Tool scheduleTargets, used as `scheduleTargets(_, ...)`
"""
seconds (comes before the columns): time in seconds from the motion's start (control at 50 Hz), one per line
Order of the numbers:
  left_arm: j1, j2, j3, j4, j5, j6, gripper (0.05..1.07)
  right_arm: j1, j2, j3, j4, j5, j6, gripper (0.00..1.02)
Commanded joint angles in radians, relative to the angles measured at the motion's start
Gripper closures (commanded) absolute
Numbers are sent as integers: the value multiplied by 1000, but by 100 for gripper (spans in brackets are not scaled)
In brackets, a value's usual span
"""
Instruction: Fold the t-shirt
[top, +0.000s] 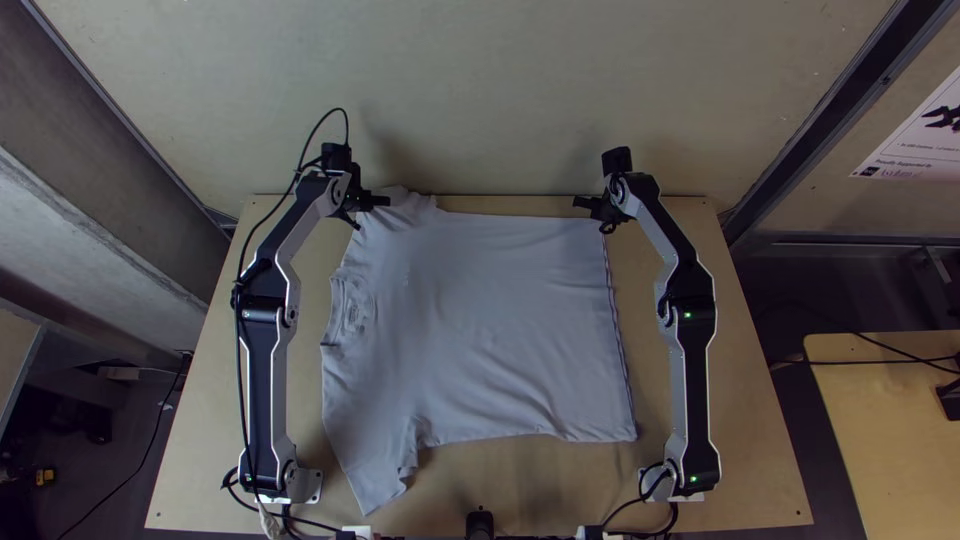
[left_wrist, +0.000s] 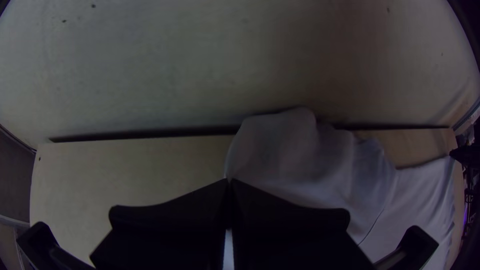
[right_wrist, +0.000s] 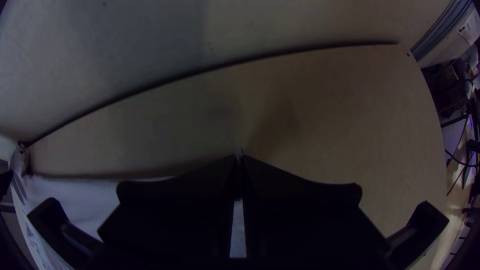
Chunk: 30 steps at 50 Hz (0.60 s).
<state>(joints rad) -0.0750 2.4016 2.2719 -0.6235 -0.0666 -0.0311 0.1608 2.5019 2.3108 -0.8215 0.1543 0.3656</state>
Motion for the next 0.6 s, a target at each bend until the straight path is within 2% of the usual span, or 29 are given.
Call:
scheduleTargets(0.0,38,-52,6,33,-12,-20,105,-21,-60,35,32,30,-7,100)
scheduleTargets(0.28,49,-87,-18,-4,-4,-36,105,-15,-101,25,42,31,-19,100)
scheduleTargets(0.58,72,-183,-109,-36,56,-44,105,-12,-141,-11,7,31,-50,100)
